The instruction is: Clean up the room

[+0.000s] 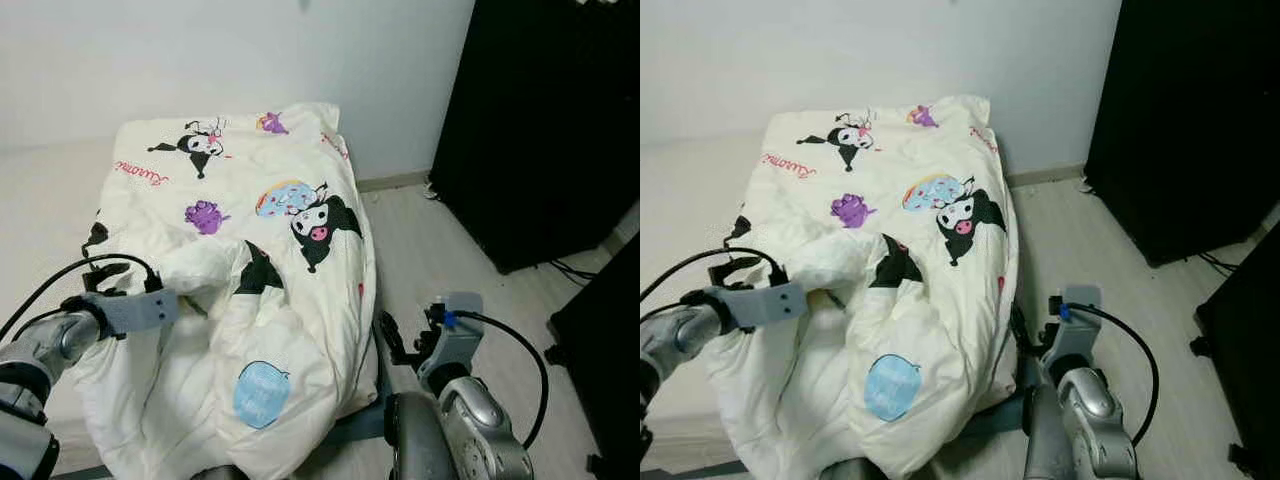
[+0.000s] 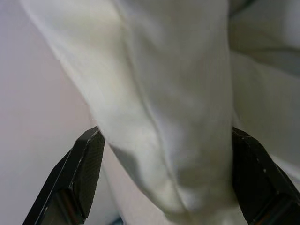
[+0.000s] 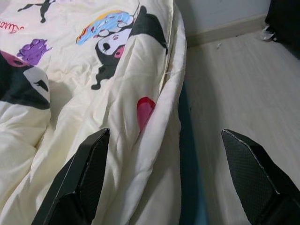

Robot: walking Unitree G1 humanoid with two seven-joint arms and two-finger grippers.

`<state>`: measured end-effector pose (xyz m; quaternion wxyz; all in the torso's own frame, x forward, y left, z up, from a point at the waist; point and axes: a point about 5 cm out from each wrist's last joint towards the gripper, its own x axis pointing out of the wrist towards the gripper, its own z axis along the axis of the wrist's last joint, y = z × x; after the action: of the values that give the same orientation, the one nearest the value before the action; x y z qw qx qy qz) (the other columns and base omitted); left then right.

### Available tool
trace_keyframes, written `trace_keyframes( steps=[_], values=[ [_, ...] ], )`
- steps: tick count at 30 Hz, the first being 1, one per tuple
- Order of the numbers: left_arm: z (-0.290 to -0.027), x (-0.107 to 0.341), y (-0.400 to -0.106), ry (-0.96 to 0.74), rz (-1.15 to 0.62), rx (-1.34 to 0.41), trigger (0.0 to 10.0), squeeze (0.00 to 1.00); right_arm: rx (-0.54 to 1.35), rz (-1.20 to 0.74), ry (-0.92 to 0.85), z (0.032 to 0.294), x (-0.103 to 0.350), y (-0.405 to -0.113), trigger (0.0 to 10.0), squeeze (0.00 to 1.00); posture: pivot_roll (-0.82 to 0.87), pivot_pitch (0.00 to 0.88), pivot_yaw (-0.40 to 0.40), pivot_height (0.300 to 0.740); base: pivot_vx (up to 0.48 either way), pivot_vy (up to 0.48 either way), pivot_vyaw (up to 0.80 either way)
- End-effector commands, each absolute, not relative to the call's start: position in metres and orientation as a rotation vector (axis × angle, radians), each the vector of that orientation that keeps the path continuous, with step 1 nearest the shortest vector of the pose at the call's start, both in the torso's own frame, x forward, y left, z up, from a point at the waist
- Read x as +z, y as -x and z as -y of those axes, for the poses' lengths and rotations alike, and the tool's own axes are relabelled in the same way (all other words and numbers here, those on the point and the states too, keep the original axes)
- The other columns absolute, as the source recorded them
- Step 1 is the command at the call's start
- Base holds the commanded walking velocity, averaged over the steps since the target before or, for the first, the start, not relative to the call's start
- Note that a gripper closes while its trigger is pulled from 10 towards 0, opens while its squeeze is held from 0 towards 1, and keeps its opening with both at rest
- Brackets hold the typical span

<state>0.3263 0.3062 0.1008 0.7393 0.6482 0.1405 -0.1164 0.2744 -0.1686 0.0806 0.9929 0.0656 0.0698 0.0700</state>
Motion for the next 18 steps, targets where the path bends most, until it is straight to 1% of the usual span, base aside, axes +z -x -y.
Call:
trace_keyframes(
  steps=[1,4,5,8,9,10,12,13,15,18],
  values=[
    [-0.318,0.089,-0.315,-1.427,-0.387,-0.239,10.0,0.00,0.145,-0.155,-0.139,0.165,0.079,-0.272,10.0,0.00,-0.09,0.208,0.093,0.582,0.000,0.000,0.00],
    [-0.321,0.084,-0.311,-1.414,-0.416,-0.207,10.0,0.00,0.145,-0.154,-0.139,0.165,0.080,-0.272,10.0,0.00,-0.09,0.207,0.092,0.582,0.000,0.000,0.00],
    [-0.329,0.085,-0.309,-1.384,-0.443,-0.128,10.0,0.00,0.145,-0.156,-0.138,0.166,0.079,-0.271,10.0,0.00,-0.09,0.206,0.090,0.582,0.000,0.000,0.00],
    [-0.332,0.085,-0.308,-1.368,-0.453,-0.095,10.0,0.00,0.144,-0.156,-0.138,0.166,0.079,-0.271,10.0,0.00,-0.09,0.206,0.090,0.582,0.000,0.000,0.00],
    [-0.340,0.087,-0.305,-1.278,-0.470,-0.003,0.0,0.00,0.143,-0.156,-0.136,0.167,0.080,-0.271,10.0,0.00,-0.09,0.205,0.090,0.582,0.000,0.000,0.00],
    [-0.340,0.087,-0.305,-1.278,-0.470,-0.003,0.0,0.00,0.143,-0.156,-0.136,0.167,0.080,-0.271,10.0,0.00,-0.09,0.205,0.090,0.582,0.000,0.000,0.00],
    [-0.344,0.087,-0.303,-1.193,-0.476,0.060,0.0,0.00,0.140,-0.156,-0.136,0.168,0.080,-0.272,10.0,0.00,-0.09,0.203,0.088,0.582,0.000,0.000,0.00],
    [-0.344,0.087,-0.303,-1.193,-0.476,0.060,0.0,0.00,0.140,-0.156,-0.136,0.168,0.080,-0.272,10.0,0.00,-0.09,0.203,0.088,0.582,0.000,0.000,0.00],
    [-0.347,0.085,-0.300,-1.107,-0.485,0.110,0.0,0.00,0.140,-0.155,-0.135,0.168,0.081,-0.272,10.0,0.00,-0.09,0.199,0.086,0.582,0.000,0.000,0.00],
    [-0.347,0.082,-0.298,-1.066,-0.490,0.124,0.0,0.00,0.141,-0.154,-0.133,0.168,0.082,-0.273,10.0,0.00,-0.10,0.197,0.085,0.582,0.000,0.000,0.00]
  ],
)
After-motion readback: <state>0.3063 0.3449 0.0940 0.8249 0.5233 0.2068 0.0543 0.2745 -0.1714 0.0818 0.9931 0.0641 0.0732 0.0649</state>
